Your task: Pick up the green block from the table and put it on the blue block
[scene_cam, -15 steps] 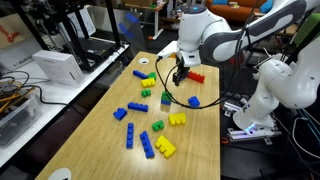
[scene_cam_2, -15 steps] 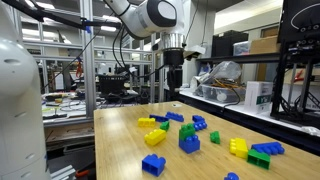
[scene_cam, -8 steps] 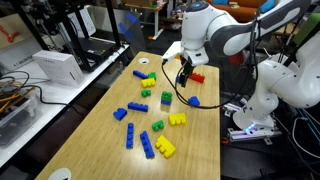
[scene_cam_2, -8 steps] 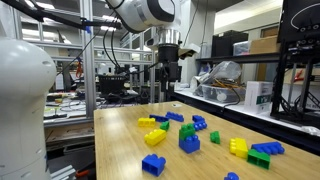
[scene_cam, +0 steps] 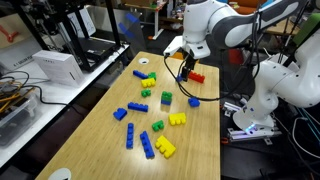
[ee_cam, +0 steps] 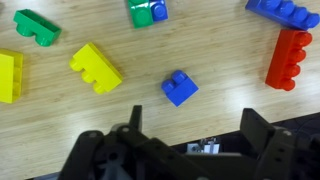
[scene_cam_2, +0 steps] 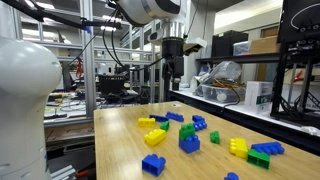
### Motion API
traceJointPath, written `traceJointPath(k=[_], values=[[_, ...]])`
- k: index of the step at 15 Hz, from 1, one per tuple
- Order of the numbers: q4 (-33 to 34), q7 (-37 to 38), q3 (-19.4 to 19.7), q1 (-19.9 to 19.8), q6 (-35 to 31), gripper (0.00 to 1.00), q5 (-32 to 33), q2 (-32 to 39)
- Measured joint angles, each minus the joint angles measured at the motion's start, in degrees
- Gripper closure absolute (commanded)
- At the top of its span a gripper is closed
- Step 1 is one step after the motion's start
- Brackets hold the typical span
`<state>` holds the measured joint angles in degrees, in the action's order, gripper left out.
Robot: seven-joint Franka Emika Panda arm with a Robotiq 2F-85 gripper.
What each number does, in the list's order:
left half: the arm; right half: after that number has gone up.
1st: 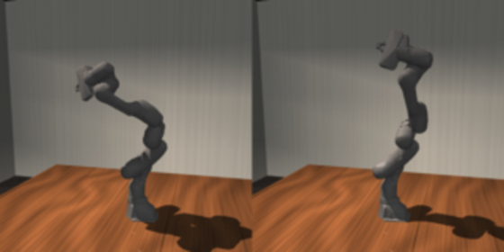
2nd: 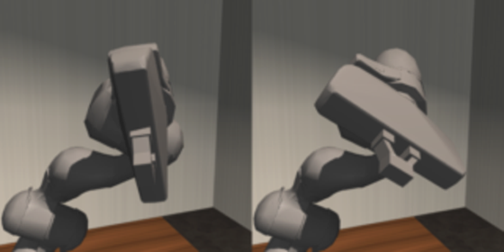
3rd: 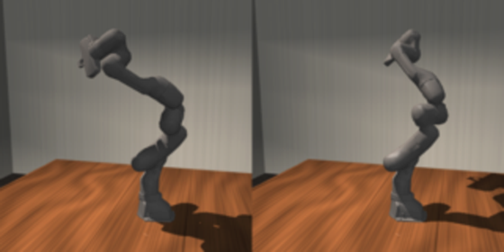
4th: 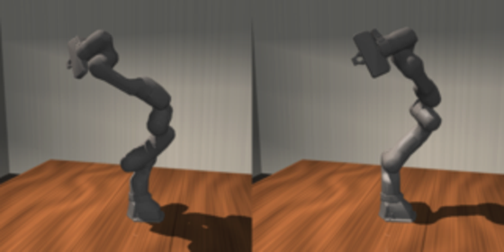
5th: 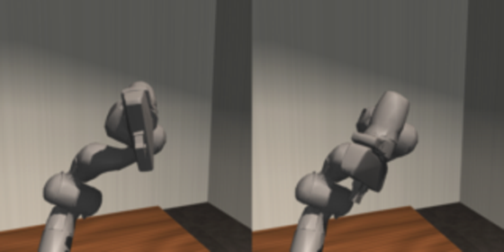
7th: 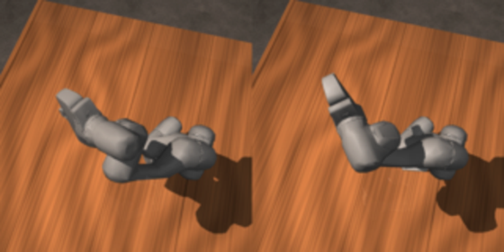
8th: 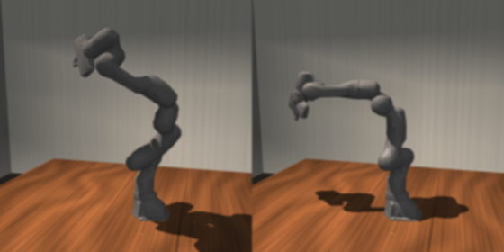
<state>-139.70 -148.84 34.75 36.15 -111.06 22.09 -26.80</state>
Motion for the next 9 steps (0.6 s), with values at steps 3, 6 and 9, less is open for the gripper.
traceJointPath(k=[3,6,9], values=[[0.57,0.0,0.57,0.05,0.42,0.0,0.03,-0.01],[0.83,0.58,-3.88,-5.04,-0.03,0.0,-1.76,1.05],[1.0,2.98,-13.4,-14.85,-1.05,0.0,-4.18,3.41]])
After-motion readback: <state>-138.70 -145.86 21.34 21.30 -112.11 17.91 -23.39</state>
